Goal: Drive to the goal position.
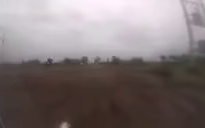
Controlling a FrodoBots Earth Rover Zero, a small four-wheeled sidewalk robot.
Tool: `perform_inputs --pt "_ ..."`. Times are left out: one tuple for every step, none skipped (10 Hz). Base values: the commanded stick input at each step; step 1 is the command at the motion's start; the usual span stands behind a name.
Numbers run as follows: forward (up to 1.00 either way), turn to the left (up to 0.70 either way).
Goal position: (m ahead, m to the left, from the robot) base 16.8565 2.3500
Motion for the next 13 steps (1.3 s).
perform_inputs --pt "0.7 0.0" --pt "0.7 0.0" --pt "0.7 0.0" --pt "0.7 0.0" --pt "0.7 0.0" --pt "0.7 0.0" --pt "0.7 0.0" --pt "0.7 0.0" --pt "0.7 0.0" --pt "0.7 0.0" --pt "0.7 0.0" --pt "0.7 0.0" --pt "0.7 0.0"
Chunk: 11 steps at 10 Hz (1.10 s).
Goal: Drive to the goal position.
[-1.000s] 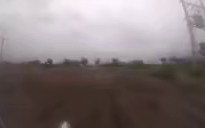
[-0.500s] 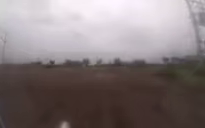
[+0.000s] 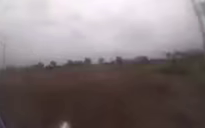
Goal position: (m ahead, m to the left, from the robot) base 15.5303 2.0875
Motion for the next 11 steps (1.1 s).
perform_inputs --pt "0.7 0.0" --pt "0.7 0.0" --pt "0.7 0.0" --pt "0.7 0.0" --pt "0.7 0.0" --pt "0.7 0.0" --pt "0.7 0.0" --pt "0.7 0.0" --pt "0.7 0.0" --pt "0.7 0.0" --pt "0.7 0.0"
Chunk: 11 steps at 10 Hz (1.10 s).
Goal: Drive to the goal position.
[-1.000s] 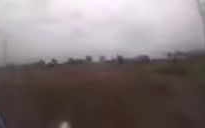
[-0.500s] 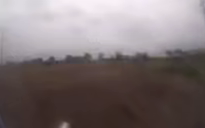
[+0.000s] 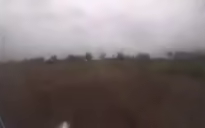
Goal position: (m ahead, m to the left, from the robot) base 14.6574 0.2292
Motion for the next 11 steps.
perform_inputs --pt "0.7 0.0" --pt "0.7 0.0" --pt "0.7 0.0" --pt "0.7 0.0" --pt "0.7 0.0" --pt "0.7 0.0" --pt "0.7 0.0" --pt "0.7 0.0" --pt "0.7 0.0" --pt "0.7 0.0" --pt "0.7 0.0"
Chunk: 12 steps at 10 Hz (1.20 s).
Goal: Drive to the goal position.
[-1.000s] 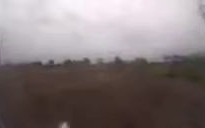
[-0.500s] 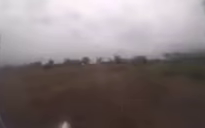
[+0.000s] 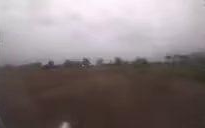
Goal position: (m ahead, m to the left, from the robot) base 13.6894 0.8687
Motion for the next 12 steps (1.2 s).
perform_inputs --pt "0.7 0.0" --pt "0.7 0.0" --pt "0.7 0.0" --pt "0.7 0.0" --pt "0.7 0.0" --pt "0.7 0.0" --pt "0.7 0.0" --pt "0.7 0.0" --pt "0.7 0.0" --pt "0.7 0.0" --pt "0.7 0.03" --pt "0.7 0.25"
